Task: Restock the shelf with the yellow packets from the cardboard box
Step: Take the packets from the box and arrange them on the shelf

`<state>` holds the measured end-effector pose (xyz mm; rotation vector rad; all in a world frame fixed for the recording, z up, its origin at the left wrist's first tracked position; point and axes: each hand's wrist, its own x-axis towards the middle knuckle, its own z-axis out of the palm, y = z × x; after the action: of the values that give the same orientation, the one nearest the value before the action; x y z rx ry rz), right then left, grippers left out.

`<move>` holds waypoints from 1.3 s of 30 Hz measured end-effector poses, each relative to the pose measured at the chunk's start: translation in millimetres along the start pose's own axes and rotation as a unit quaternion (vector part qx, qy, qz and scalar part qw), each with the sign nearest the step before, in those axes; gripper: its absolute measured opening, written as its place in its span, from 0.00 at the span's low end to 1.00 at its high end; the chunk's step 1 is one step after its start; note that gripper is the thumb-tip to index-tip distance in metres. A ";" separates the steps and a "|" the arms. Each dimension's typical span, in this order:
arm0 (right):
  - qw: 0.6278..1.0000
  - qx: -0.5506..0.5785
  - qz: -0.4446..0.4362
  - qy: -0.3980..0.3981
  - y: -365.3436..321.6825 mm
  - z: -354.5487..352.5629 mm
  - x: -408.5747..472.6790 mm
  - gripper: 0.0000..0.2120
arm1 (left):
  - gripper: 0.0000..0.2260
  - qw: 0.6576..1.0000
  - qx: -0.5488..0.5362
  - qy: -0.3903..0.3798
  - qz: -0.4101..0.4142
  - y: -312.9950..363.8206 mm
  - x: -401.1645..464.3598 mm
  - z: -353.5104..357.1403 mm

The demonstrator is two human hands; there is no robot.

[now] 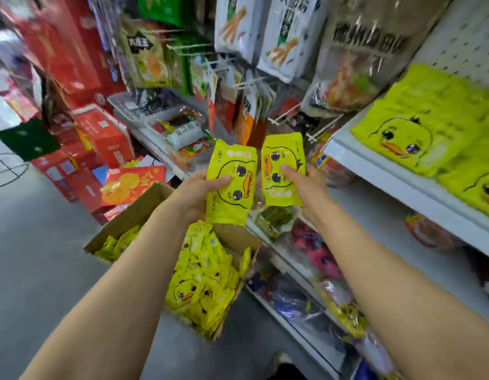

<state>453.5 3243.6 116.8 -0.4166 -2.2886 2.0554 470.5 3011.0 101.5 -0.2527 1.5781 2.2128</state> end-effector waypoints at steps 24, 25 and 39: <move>0.947 -0.072 -0.231 0.210 -207.2 -372.9 -87.1 0.14 | 0.10 0.820 0.475 -0.288 0.140 112.5 -29.7 403.9; 0.942 -0.089 -0.235 0.224 -205.6 -389.6 -91.3 0.14 | 0.11 0.809 0.489 -0.290 0.151 110.5 -28.4 421.9; 0.912 -0.191 -0.181 0.315 -169.2 -541.8 -110.9 0.10 | 0.24 0.620 0.654 -0.347 0.258 39.6 20.0 622.1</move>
<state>642.3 3730.3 365.9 -0.5228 -2.1232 1.0838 490.1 3586.4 341.5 1.4118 2.3268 0.5829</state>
